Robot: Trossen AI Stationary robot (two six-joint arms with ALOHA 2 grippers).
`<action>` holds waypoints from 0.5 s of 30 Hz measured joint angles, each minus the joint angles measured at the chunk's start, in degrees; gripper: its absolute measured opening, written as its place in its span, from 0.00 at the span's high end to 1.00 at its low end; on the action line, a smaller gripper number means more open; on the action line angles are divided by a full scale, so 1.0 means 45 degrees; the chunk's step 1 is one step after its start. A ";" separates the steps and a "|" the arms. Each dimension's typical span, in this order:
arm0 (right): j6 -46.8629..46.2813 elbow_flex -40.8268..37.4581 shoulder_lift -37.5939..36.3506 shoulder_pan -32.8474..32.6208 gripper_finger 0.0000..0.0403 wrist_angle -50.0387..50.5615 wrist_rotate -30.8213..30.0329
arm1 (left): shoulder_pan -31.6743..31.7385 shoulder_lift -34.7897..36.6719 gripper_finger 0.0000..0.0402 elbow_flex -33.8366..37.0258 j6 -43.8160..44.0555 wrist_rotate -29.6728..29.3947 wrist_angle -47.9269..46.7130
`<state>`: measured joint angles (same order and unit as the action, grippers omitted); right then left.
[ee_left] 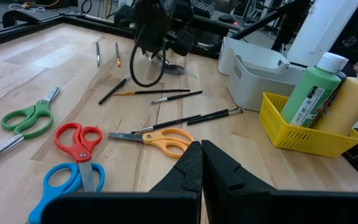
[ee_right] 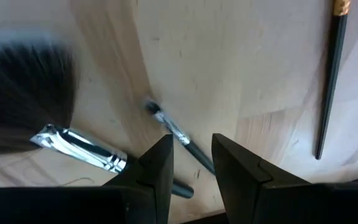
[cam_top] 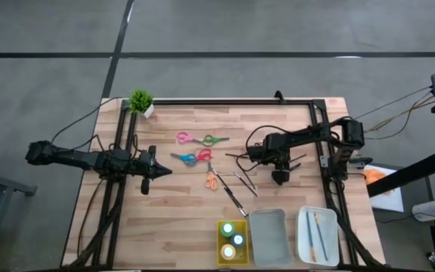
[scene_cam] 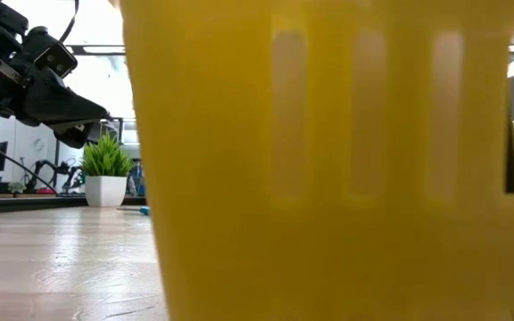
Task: Pick & Place Paint Supplies
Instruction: Put the silver brush into the white bin
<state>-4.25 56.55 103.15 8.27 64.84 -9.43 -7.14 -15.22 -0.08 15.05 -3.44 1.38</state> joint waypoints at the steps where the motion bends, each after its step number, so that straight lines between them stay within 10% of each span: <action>1: 0.0000 -0.0023 0.0000 0.0005 0.74 -0.0066 0.0000 | -0.0002 0.0000 1.00 0.0000 0.0000 0.0000 -0.0003; 15: -0.0273 -0.0271 -0.0005 0.0005 0.75 -0.0900 0.0200 | -0.0003 0.0000 1.00 0.0000 0.0000 0.0000 -0.0003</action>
<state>-5.48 55.33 103.13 8.29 60.79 -8.53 -7.16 -15.22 -0.08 15.05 -3.44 1.37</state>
